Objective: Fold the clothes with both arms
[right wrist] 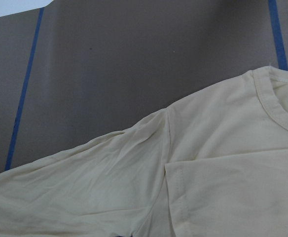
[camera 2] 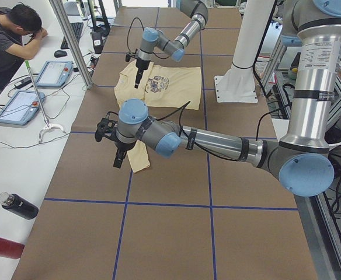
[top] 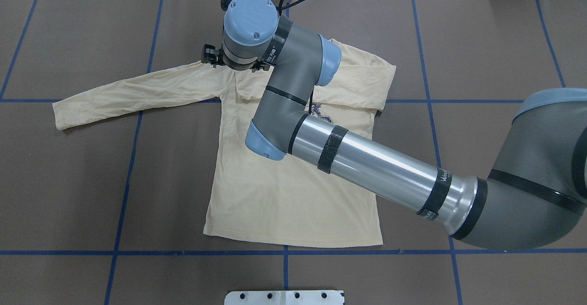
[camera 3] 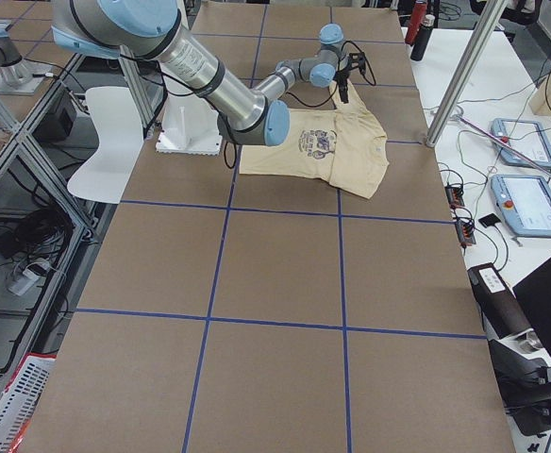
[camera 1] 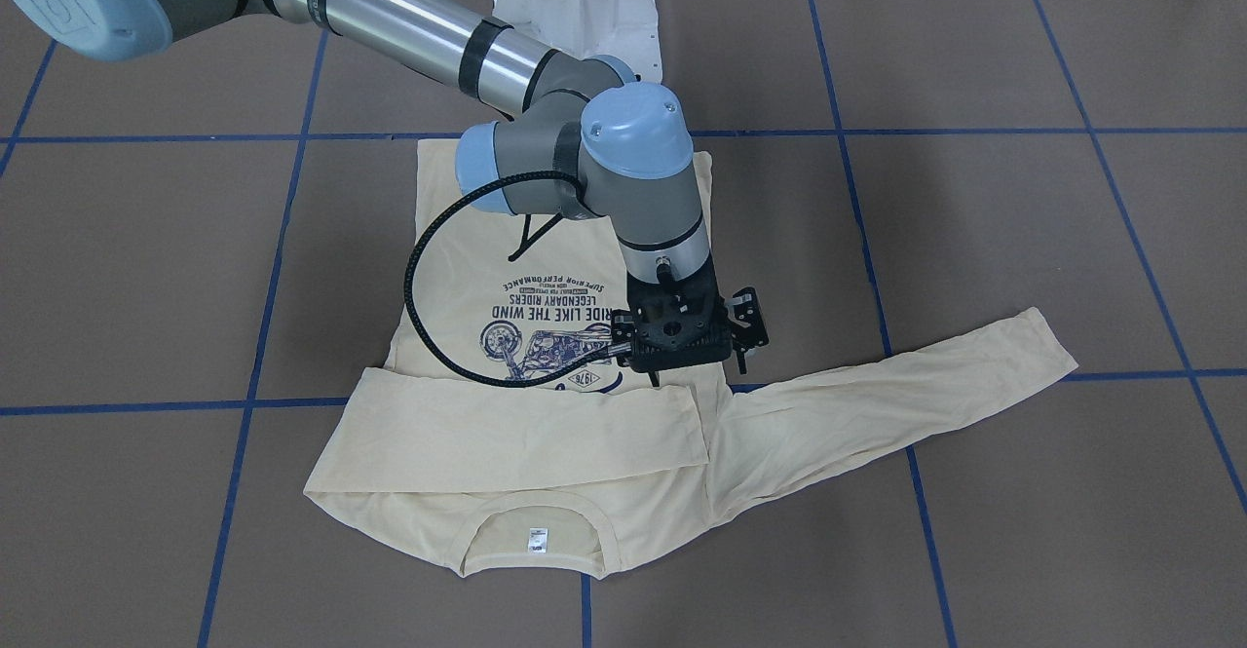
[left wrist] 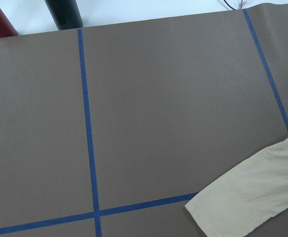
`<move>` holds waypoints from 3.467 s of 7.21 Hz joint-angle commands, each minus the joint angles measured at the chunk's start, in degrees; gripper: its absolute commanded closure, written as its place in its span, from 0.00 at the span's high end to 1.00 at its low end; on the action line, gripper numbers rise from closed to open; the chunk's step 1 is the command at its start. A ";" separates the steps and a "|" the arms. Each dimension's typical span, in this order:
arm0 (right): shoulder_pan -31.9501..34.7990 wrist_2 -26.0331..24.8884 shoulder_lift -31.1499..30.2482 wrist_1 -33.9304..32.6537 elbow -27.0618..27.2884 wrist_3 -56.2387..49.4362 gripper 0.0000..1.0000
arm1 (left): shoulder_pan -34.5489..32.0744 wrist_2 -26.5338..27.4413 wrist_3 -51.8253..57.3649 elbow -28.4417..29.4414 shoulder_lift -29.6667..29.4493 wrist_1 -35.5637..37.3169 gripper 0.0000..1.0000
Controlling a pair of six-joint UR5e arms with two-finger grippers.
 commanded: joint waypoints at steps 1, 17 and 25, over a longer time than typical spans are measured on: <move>0.79 1.13 -1.48 -13.81 7.49 -0.38 1.00 | 10.46 9.08 -16.37 0.13 0.20 -7.31 1.00; 17.84 22.13 -31.90 -37.88 43.91 -24.46 1.00 | 28.09 21.33 -26.91 15.95 0.38 -24.05 0.77; 17.84 22.13 -32.16 -37.79 44.71 -24.46 1.00 | 28.17 23.00 -26.91 16.04 0.29 -23.96 0.38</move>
